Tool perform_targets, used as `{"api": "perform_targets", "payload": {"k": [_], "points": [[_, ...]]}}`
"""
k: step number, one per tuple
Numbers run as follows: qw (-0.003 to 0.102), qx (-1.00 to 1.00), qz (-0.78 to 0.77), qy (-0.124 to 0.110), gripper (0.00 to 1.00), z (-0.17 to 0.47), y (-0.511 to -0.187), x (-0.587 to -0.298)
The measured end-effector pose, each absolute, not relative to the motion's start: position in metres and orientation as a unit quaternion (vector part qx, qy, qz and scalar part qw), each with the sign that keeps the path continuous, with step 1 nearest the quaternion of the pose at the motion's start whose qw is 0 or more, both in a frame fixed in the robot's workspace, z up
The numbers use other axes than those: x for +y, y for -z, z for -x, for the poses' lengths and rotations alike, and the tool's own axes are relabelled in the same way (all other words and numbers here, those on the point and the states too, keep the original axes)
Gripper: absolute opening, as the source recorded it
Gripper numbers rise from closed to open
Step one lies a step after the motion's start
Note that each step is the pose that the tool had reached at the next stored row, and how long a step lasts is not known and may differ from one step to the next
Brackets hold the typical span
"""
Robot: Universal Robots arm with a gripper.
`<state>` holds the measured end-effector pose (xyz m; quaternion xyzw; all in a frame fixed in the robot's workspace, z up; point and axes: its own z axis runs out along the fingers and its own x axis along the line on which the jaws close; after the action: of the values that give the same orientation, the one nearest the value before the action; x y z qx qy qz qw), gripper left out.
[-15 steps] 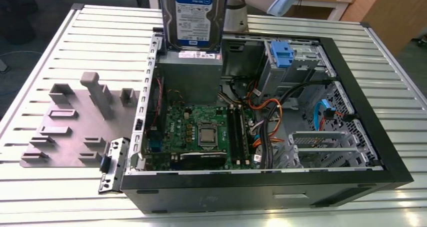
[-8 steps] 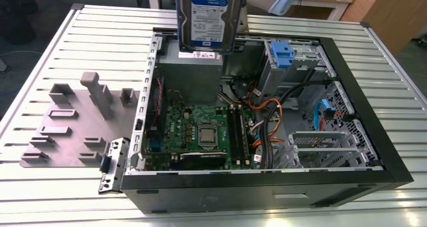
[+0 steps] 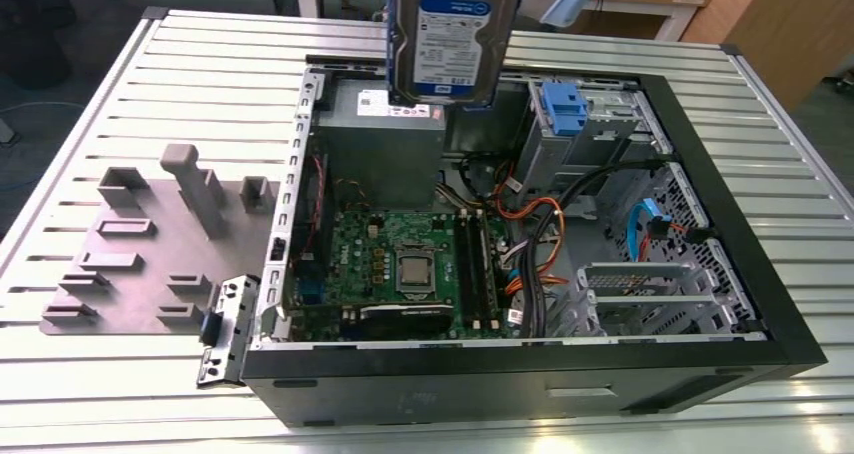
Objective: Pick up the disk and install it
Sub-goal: 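Pick up the disk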
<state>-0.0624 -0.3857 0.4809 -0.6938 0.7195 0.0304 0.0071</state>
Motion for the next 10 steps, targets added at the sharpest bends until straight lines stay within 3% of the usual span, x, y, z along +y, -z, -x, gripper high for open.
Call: {"api": "perform_targets", "payload": {"k": [10], "points": [[0.007,0.719,0.694,-0.03,0.35,0.028,-0.48,-0.386]]}}
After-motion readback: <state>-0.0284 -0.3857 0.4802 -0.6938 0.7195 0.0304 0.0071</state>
